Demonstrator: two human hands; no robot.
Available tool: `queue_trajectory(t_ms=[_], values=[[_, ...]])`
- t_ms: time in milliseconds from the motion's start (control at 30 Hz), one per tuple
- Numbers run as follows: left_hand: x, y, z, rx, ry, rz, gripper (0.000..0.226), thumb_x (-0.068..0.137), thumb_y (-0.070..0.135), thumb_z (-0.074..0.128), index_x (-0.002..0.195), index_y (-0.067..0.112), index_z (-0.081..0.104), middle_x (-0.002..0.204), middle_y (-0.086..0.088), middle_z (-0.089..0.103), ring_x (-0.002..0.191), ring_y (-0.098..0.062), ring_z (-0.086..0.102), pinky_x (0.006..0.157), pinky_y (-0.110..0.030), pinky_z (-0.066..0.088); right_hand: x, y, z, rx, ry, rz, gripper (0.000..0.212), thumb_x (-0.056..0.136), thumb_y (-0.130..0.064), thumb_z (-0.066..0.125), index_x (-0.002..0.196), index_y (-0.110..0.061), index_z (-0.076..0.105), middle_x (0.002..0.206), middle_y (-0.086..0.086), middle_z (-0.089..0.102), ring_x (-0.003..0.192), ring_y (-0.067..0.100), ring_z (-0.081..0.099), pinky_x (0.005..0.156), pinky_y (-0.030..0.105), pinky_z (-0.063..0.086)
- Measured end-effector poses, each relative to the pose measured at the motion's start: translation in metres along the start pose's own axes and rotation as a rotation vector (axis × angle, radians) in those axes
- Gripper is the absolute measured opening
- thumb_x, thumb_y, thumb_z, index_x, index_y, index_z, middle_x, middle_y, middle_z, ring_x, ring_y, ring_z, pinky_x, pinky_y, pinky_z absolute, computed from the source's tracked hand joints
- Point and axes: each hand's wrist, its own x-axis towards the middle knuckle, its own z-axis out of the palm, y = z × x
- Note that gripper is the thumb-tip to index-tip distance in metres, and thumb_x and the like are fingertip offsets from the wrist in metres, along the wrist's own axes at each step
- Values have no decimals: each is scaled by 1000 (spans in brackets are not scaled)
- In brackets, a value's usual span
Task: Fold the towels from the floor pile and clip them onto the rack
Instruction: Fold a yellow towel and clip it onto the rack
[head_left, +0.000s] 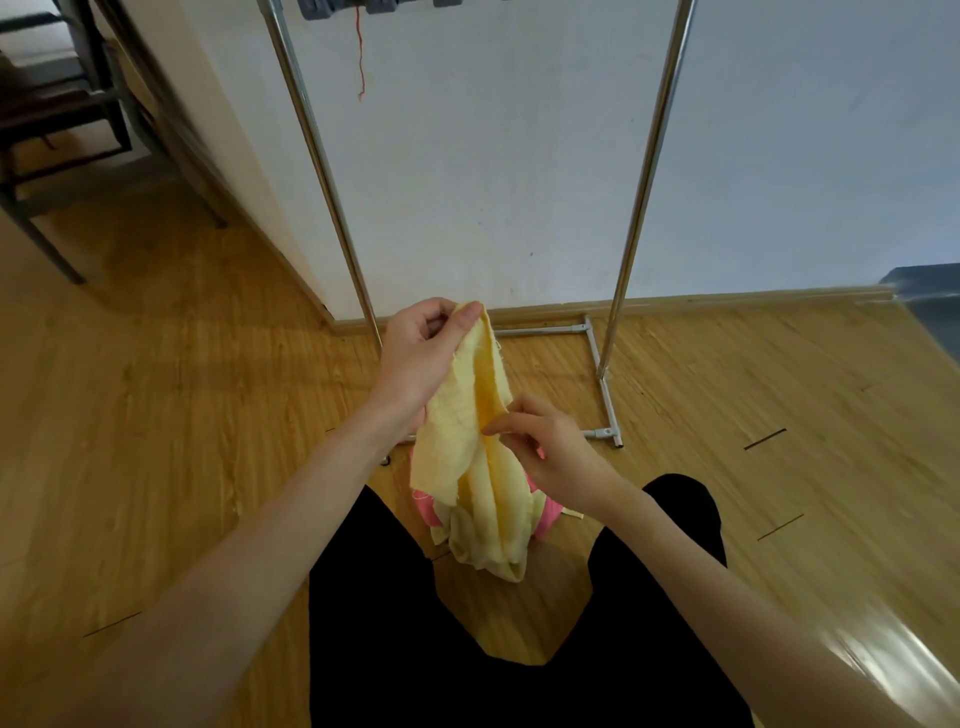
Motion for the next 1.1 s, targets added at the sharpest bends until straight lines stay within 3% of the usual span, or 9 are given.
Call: queue_trajectory(t_ms=[267, 367, 467, 667, 767, 900, 1000, 1100], values=[[0, 2, 4, 61, 17, -1, 17, 89, 27, 65, 76, 15, 65, 66, 4, 61, 64, -9, 59, 60, -22, 50, 13, -11, 0, 234, -90, 95, 19, 76, -4, 60, 91, -11, 68, 83, -11, 50, 67, 3, 50, 63, 16, 41], [2, 2, 5, 73, 33, -2, 19, 89, 28, 65, 76, 15, 65, 67, 0, 59, 66, -15, 57, 62, -27, 49, 14, -15, 1, 293, -95, 103, 13, 75, -13, 75, 80, -17, 63, 79, -6, 51, 62, 5, 50, 60, 18, 43], [3, 2, 2, 77, 49, -4, 20, 89, 28, 66, 76, 12, 65, 71, -8, 58, 68, -21, 54, 63, -32, 47, 12, -12, -1, 256, -51, 125, 16, 80, -20, 76, 75, -21, 60, 76, -11, 51, 61, 3, 48, 60, 16, 41], [7, 5, -21, 127, -1, -93, 17, 88, 21, 67, 88, 4, 67, 73, -3, 68, 60, -8, 64, 56, -25, 54, 6, -4, -44, 240, 106, 123, 8, 85, -15, 70, 80, -10, 65, 78, 0, 58, 62, 6, 51, 59, 18, 44], [5, 14, -29, 197, -96, -157, 14, 84, 13, 70, 92, 2, 67, 81, -10, 71, 63, -12, 69, 55, -28, 59, 9, -4, -66, 224, 175, 120, 7, 85, -10, 69, 79, -11, 65, 76, 0, 58, 63, 6, 52, 60, 17, 44], [4, 23, -33, 370, -135, -189, 8, 83, 4, 70, 87, -2, 66, 78, -18, 70, 61, -25, 69, 47, -28, 57, 13, -9, -87, 200, 250, 108, 8, 83, -2, 68, 77, -6, 64, 75, 5, 59, 64, 6, 51, 61, 18, 44], [8, 21, -34, 515, -75, -140, 12, 84, 10, 68, 82, -2, 68, 72, -19, 69, 54, -22, 67, 49, -31, 58, 14, -15, -94, 179, 281, 58, 6, 80, -2, 66, 76, -4, 63, 74, 8, 60, 66, 19, 55, 62, 27, 49], [10, 18, -34, 616, -45, -95, 18, 85, 20, 66, 76, 4, 70, 65, -13, 70, 52, -20, 69, 54, -36, 60, 15, -23, -100, 126, 260, 7, 8, 78, 1, 66, 74, -4, 61, 74, 6, 60, 66, 18, 56, 62, 26, 49]])
